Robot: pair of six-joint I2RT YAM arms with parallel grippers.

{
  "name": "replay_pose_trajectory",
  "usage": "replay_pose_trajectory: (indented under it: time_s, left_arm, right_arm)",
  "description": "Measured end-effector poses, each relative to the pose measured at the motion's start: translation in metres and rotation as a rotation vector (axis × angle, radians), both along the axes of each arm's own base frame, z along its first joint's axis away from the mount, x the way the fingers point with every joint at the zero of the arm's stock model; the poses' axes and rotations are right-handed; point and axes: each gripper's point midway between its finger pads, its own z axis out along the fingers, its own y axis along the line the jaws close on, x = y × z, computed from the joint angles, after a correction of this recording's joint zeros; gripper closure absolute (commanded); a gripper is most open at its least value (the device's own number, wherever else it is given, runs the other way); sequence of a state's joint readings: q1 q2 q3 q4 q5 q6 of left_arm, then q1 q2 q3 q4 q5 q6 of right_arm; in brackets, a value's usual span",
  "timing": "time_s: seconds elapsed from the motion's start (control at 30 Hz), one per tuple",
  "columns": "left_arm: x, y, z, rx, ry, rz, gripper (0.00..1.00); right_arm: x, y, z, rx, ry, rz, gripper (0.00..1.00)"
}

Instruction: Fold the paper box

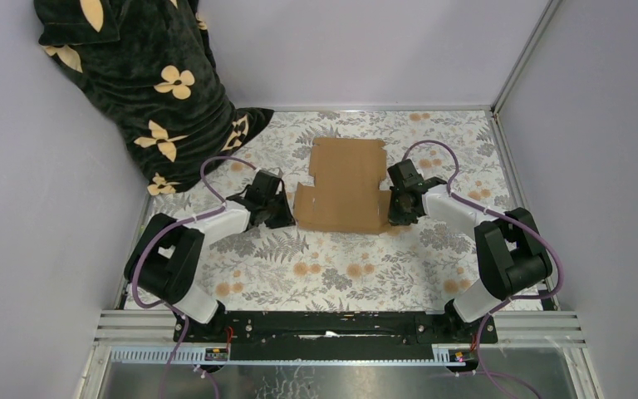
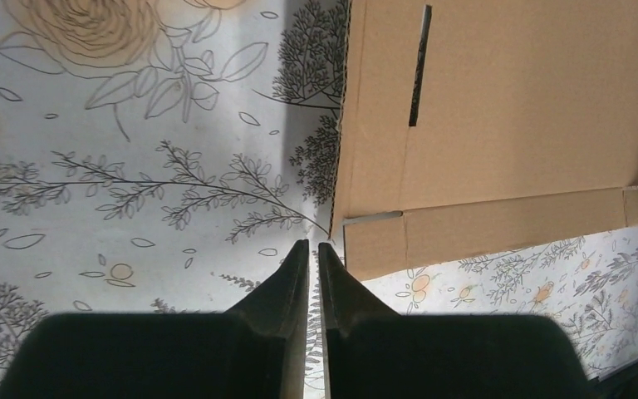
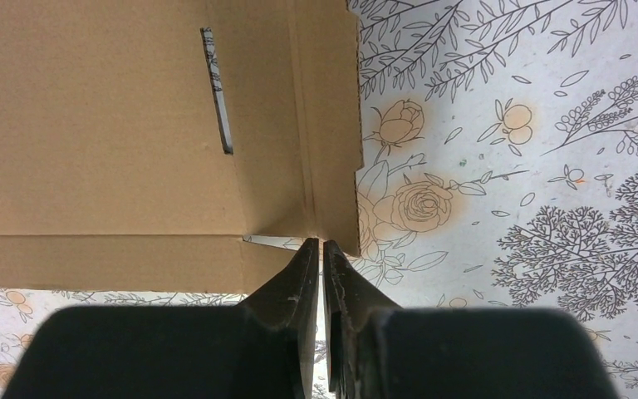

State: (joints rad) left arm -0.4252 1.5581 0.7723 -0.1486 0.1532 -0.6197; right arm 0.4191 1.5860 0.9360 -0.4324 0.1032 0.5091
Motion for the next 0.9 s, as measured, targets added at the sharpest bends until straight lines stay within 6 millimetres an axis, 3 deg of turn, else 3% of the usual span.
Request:
replay_pose_trajectory:
  time_s: [0.67, 0.9]
  left_arm:
    - [-0.005, -0.016, -0.002, -0.017, 0.005, -0.016, 0.88]
    - [-0.002, -0.033, 0.01, -0.032, -0.024, -0.043, 0.88]
  right_arm:
    - [0.002, 0.005, 0.003, 0.019, -0.003, 0.011, 0.87]
    - [0.007, 0.015, 0.011, 0.029, -0.025, 0.029, 0.87]
